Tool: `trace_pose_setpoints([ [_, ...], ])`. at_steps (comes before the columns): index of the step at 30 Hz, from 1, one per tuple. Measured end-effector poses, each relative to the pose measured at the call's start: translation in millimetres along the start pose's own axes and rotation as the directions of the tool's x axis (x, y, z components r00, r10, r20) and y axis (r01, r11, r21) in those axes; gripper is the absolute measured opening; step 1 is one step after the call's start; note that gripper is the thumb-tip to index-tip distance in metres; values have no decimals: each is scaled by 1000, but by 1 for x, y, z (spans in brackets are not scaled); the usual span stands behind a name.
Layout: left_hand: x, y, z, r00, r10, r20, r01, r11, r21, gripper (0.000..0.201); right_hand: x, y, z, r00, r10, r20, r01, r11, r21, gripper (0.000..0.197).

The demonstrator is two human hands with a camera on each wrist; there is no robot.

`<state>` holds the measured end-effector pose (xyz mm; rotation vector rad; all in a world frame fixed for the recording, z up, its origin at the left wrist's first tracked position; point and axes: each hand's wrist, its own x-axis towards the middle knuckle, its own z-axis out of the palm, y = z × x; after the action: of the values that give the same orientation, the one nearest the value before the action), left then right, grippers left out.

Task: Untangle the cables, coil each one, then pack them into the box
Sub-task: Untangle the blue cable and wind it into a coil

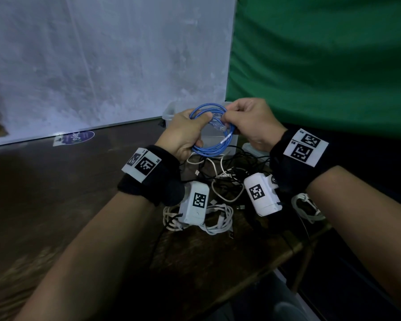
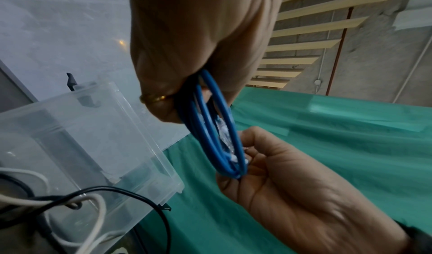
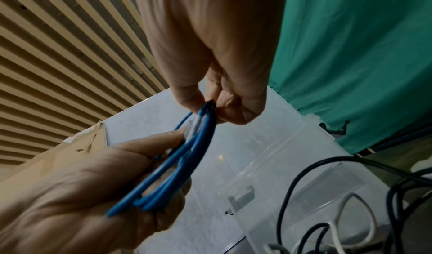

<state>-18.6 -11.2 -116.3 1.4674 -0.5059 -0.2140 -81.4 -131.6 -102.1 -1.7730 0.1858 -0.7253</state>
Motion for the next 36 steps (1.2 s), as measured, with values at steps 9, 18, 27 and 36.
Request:
trace_pose_setpoints([
  [9, -4, 5, -1, 1000, 0, -5, 0, 1000, -19, 12, -2, -6, -2, 987, 115, 115, -128, 985, 117, 23],
  [18, -5, 6, -4, 998, 12, 60, -8, 997, -79, 15, -1, -9, -10, 953, 188, 240, -244, 942, 230, 15],
  [27, -4, 4, 0, 1000, -2, 29, 3, 1000, -22, 29, -6, -15, -11, 929, 227, 292, -281, 947, 155, 17],
  [36, -7, 4, 1, 999, -48, 10, 48, 997, -66, 39, -8, -22, -11, 892, 289, 348, -371, 907, 198, 20],
])
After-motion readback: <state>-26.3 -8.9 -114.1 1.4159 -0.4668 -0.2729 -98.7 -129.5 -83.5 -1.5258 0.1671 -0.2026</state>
